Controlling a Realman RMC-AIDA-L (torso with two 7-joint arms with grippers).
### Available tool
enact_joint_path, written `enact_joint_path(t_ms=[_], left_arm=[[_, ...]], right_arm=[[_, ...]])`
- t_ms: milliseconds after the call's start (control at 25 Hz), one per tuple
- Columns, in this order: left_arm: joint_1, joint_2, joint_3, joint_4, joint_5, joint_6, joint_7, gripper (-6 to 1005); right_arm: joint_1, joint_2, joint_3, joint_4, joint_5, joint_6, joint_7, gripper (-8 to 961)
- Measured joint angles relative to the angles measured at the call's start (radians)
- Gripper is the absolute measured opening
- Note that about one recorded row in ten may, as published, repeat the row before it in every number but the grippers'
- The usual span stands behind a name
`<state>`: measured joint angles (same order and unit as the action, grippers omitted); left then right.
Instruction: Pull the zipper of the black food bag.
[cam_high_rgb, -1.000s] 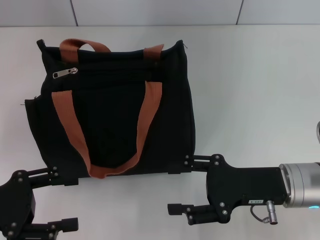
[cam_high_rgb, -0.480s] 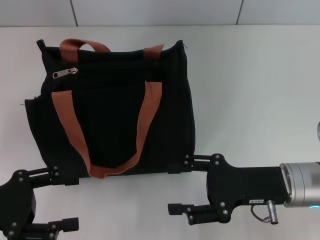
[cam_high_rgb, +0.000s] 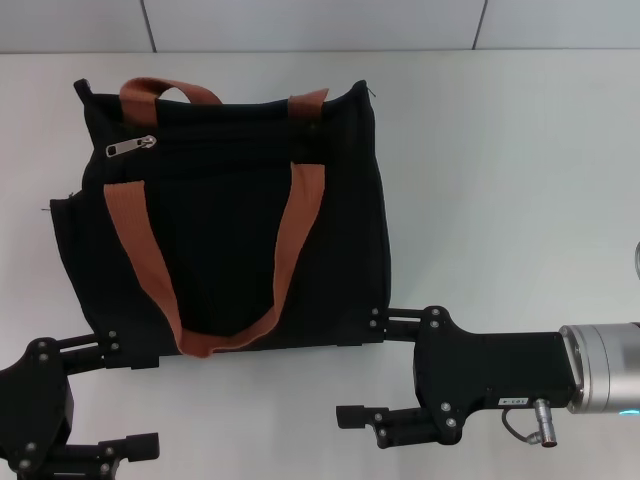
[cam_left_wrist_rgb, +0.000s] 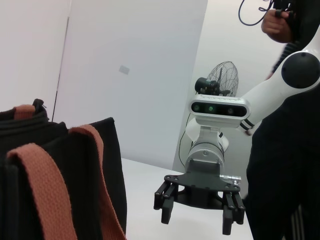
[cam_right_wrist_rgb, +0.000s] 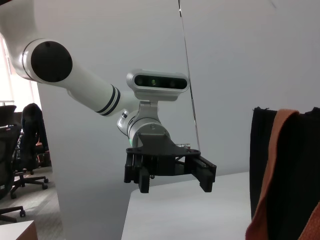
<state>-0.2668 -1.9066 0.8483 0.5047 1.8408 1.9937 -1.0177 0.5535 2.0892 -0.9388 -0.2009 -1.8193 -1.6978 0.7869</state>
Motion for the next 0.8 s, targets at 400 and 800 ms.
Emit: enact_joint_path(t_ms=[400, 800], left_arm=[[0.0, -0.005, 0.0, 0.0, 0.0, 0.003, -0.003, 759], [-0.006, -0.01, -0.006, 0.0, -0.017, 0.015, 0.003, 748]], right_arm=[[-0.002, 0.0, 0.0, 0.0, 0.0, 0.0, -0.002, 743], [-0.007, -0.001, 0.001, 0.0, 0.0, 0.0, 0.0, 742]])
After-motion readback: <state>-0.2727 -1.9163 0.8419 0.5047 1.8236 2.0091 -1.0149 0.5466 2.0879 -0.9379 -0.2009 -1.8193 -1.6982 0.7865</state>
